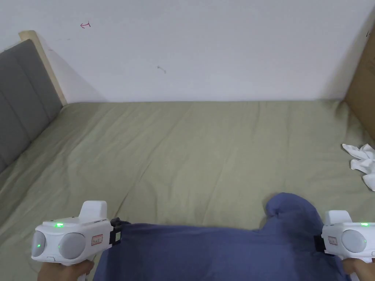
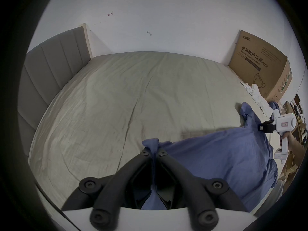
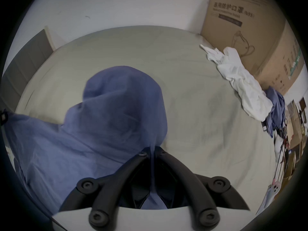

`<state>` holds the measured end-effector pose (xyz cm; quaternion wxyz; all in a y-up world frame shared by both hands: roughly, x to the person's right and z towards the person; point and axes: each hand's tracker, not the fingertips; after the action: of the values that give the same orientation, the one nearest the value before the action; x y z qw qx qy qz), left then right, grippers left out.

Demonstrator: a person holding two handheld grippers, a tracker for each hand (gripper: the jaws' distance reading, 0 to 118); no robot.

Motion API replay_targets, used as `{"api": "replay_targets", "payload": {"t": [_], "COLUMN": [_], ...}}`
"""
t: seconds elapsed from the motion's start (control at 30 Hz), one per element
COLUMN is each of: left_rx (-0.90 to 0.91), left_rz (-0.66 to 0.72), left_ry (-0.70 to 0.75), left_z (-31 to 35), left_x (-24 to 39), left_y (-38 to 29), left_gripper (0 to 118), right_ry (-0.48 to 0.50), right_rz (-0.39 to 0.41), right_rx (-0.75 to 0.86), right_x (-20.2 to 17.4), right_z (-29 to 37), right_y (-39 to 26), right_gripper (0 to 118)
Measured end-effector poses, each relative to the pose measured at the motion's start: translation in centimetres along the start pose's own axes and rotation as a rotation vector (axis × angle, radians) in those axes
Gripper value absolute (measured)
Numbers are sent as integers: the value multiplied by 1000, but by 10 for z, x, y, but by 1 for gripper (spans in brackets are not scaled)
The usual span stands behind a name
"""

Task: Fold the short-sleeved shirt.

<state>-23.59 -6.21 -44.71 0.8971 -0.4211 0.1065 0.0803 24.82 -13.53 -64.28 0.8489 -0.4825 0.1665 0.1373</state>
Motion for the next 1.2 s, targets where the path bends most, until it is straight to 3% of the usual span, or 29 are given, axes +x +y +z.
{"api": "replay_targets", "payload": {"t": [0.1, 0.2, 0.37, 0.67, 0.93, 1.2], "left_rx": [4, 8, 2, -13, -56, -125], "left_rz": [17, 32, 85, 125, 133, 123], "left_ry": [10, 22, 45, 49, 49, 63], "left_z": [2, 6, 21, 94, 124, 120], "left_x": [-2, -5, -12, -15, -20, -17], "left_y": [-4, -11, -30, -96, -165, -217], "left_gripper": [0, 0, 0, 0, 0, 0], "right_ry": [-23, 29, 107, 210, 226, 193], "right_rz": [24, -8, 20, -43, -103, -196], "right_rx": [86, 177, 300, 360, 258, 153], "right_x": [-1, 7, 7, 6, -1, 14], "right_z": [29, 69, 154, 243, 247, 197], "right_y": [-8, -18, -50, -157, -247, -306], "right_gripper": [2, 2, 2, 2, 2, 2]}}
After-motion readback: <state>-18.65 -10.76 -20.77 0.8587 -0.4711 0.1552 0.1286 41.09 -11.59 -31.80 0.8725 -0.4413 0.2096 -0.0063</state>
